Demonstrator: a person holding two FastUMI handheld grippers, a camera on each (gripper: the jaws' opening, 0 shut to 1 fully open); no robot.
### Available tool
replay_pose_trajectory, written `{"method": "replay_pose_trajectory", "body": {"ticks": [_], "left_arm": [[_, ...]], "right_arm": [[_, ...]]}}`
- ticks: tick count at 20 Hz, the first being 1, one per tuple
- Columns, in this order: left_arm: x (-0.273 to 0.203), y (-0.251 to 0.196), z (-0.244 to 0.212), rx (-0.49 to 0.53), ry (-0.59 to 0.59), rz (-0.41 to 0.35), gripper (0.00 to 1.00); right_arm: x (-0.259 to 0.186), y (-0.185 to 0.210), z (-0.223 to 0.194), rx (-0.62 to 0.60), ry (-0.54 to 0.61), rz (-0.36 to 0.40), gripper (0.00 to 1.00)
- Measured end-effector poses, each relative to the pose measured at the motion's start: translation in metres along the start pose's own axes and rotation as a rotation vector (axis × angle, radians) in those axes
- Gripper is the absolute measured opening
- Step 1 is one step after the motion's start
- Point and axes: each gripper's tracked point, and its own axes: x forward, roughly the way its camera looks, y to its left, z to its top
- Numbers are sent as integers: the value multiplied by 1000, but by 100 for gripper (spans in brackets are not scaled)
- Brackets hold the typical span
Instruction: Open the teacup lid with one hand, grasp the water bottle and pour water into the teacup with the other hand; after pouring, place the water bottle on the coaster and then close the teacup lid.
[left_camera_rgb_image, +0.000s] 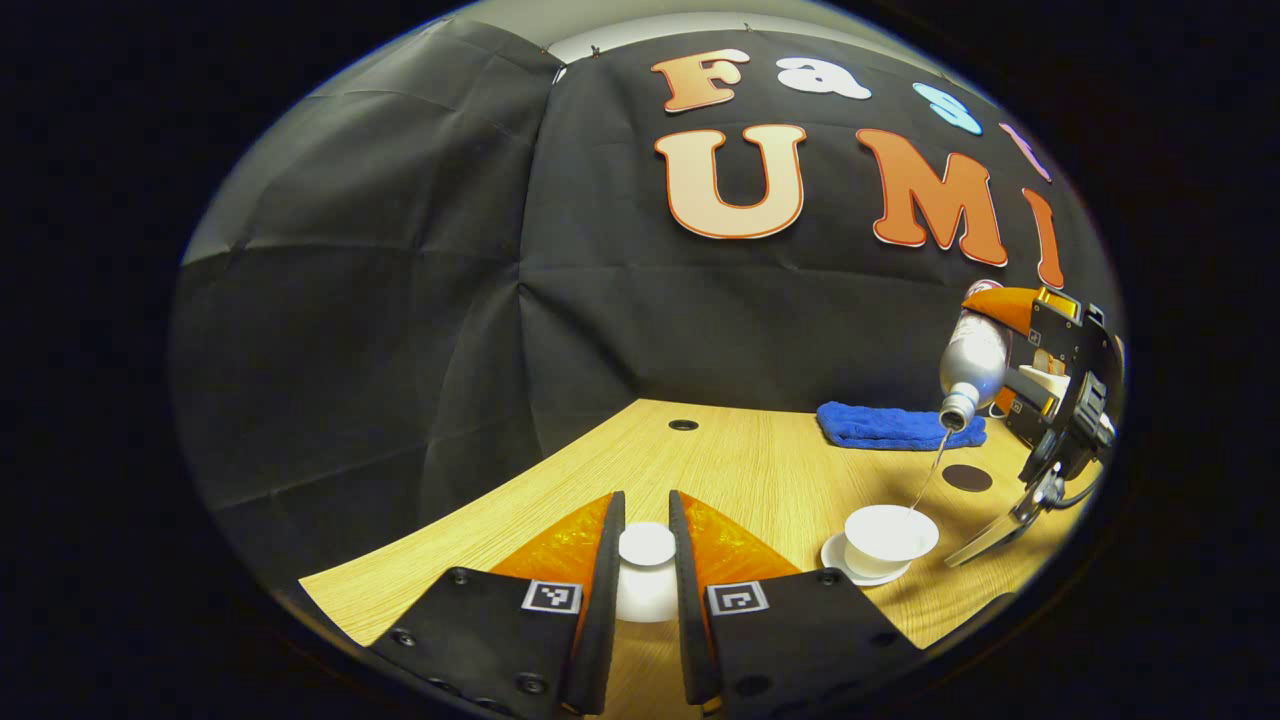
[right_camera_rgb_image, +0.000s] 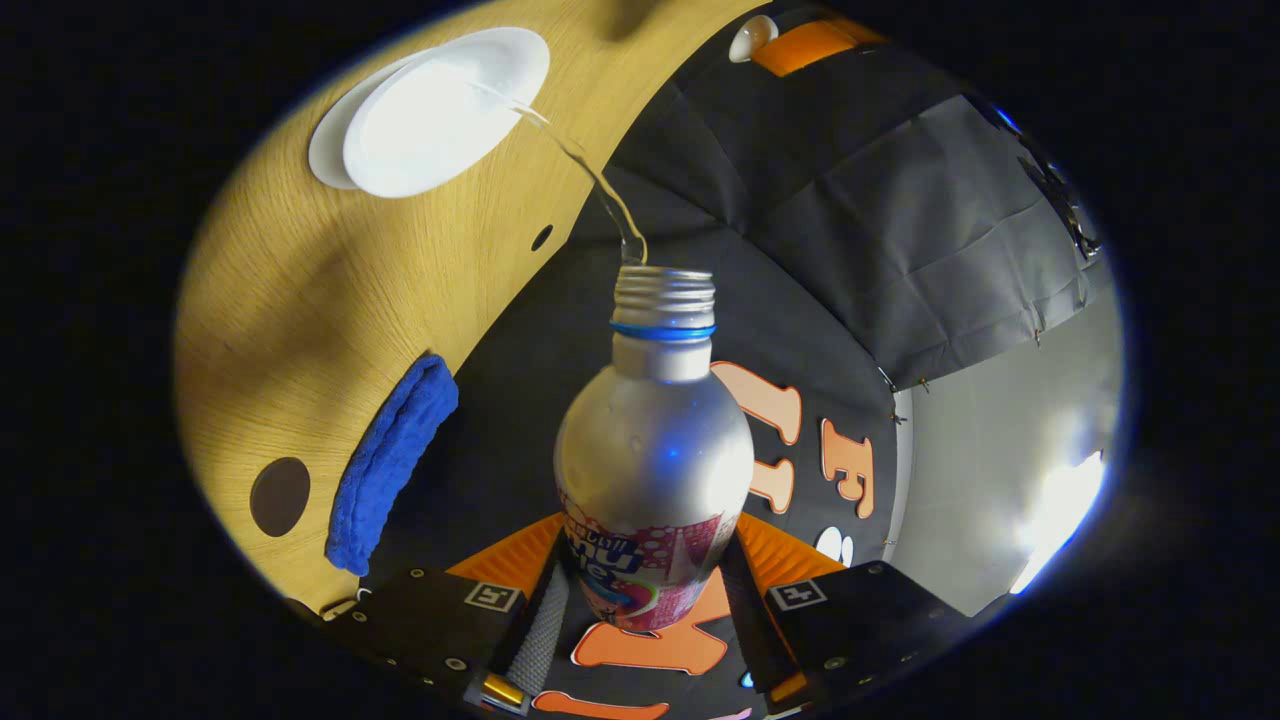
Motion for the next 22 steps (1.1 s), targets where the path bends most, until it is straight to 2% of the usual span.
{"method": "replay_pose_trajectory", "body": {"ticks": [7,11,19,22], "left_arm": [[-2,-5,2,6,-2,-6,32],[-3,-8,2,10,-1,-12,32],[-5,-25,14,19,-40,-38,32],[-6,-35,22,6,-62,-59,31]], "right_arm": [[-6,16,34,-20,-55,8,75],[-12,31,47,-26,-83,40,75],[-23,47,44,94,-42,97,76],[-17,55,35,208,-7,148,75]]}}
